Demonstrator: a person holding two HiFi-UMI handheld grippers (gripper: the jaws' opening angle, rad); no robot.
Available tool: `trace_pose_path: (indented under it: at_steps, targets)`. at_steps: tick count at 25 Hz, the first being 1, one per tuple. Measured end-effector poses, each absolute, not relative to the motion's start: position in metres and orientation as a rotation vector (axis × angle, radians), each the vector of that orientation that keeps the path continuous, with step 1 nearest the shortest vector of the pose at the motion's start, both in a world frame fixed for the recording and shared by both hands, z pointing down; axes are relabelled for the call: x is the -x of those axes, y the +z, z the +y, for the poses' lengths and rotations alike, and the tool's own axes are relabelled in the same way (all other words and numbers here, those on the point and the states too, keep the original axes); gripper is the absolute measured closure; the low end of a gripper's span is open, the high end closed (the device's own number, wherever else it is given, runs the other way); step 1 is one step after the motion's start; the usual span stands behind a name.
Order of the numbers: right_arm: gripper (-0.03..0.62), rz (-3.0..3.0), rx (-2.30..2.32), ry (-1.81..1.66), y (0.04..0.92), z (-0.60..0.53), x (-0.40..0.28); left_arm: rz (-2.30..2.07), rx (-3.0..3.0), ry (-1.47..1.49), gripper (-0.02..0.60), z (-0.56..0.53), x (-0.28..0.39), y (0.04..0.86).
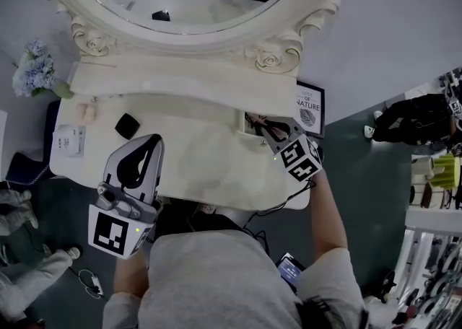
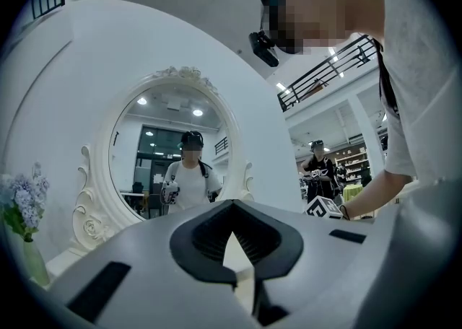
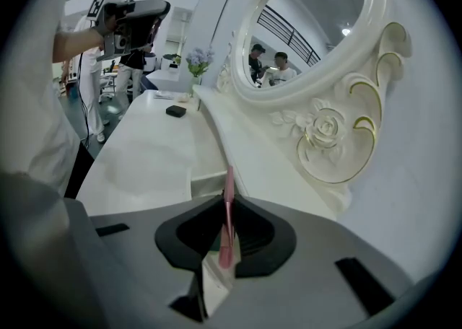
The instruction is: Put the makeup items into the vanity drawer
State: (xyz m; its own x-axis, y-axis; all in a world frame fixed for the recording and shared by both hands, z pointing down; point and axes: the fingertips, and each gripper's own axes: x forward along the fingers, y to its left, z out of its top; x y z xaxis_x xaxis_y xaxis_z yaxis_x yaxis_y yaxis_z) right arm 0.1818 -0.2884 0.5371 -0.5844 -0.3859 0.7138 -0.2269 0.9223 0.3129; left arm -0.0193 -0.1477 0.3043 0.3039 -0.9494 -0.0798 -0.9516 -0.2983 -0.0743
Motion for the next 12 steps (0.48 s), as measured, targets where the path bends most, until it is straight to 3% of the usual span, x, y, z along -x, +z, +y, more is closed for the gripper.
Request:
trace_pose_path:
  at_steps: [12]
  targets:
    - [0.540, -2.074, -0.287, -0.217, 0.566, -0.295, -0.185, 1.844, 2.421, 0.002, 0.574, -0.149, 0.026, 0.308]
